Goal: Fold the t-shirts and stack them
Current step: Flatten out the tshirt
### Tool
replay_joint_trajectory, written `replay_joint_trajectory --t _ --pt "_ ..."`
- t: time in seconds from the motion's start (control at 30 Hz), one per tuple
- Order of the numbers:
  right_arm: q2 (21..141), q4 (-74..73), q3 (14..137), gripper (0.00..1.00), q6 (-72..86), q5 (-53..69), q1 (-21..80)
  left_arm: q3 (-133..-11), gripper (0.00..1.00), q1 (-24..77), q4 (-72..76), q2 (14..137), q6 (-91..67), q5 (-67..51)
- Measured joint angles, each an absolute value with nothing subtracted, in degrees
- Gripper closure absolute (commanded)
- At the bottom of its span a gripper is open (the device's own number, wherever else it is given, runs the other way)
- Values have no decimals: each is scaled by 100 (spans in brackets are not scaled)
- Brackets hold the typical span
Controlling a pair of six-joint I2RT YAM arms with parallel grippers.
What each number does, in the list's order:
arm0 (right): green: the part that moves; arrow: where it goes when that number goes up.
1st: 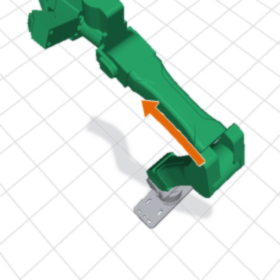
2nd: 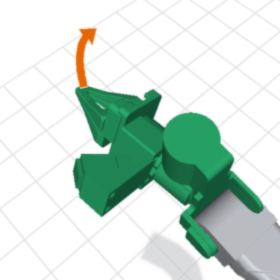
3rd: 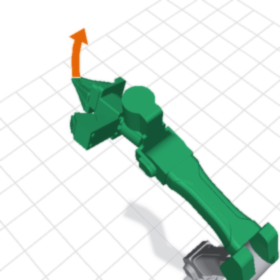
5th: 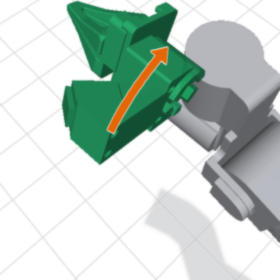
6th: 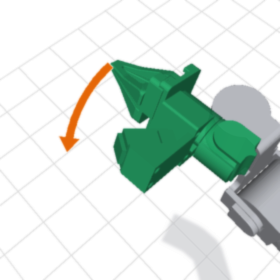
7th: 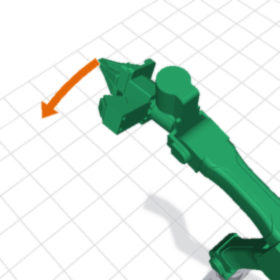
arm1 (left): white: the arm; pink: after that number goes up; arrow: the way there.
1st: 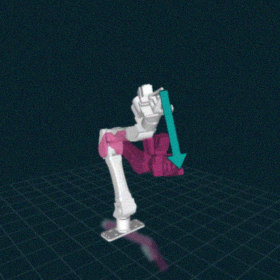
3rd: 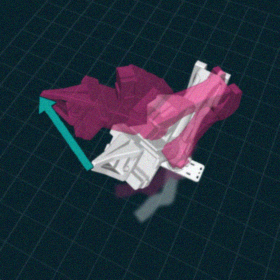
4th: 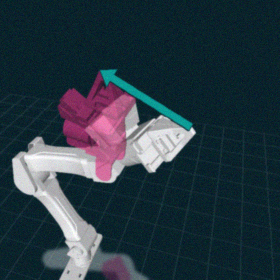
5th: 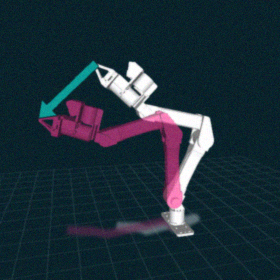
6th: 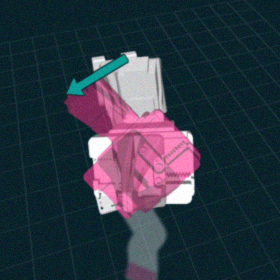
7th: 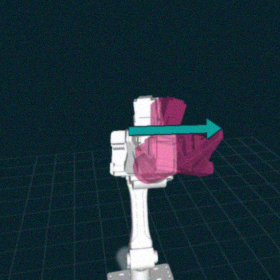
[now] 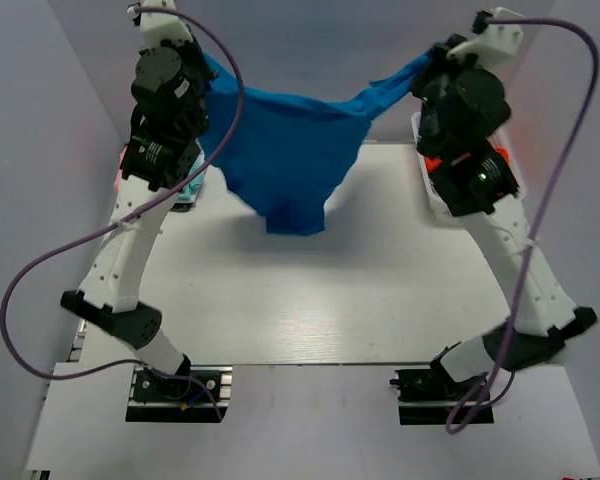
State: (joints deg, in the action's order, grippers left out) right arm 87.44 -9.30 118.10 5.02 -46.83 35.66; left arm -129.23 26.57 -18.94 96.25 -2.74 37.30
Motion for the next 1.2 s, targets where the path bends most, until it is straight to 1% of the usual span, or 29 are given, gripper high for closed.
replay_joint_trajectory --t 0.03,0.1,0.13,0.23,0.3,0.4,0.6,0.73,0.97,1.1,1.2 --pt "8552 -871 11625 100 392 -4746 3559 -12645 100 2659 -1885 9406 -259 3723" --pt "7988 -720 10906 100 292 -4803 3531 -11695 100 2659 -1778 8755 -252 3640" --pt "7712 -652 10479 100 270 -4786 3527 -11098 100 2657 -1643 8361 -276 3594" --pt "6897 -709 9205 100 355 -4753 3503 -9815 100 2657 -1614 7426 -458 3402" --pt "6429 -875 8455 100 513 -4641 3500 -9172 100 2657 -1645 6910 -639 3218" --pt "6075 -1267 8051 100 711 -4473 3500 -8792 100 2668 -1730 6484 -895 3022" --pt "5828 -1706 8617 100 821 -4276 3500 -9268 100 2674 -1839 6283 -1149 2480" --pt "5369 -1883 8962 100 864 -4121 3500 -9745 100 2672 -1946 5979 -1214 1699" --pt "4399 -2211 9594 100 1013 -3575 3503 -10938 100 2657 -2058 5457 -1380 270" --pt "4123 -2237 9979 100 1026 -3365 3503 -11830 100 2657 -2117 5463 -1428 -148" --pt "4125 -2158 10033 100 956 -3391 3505 -12075 100 2657 -2060 5494 -1433 -325"
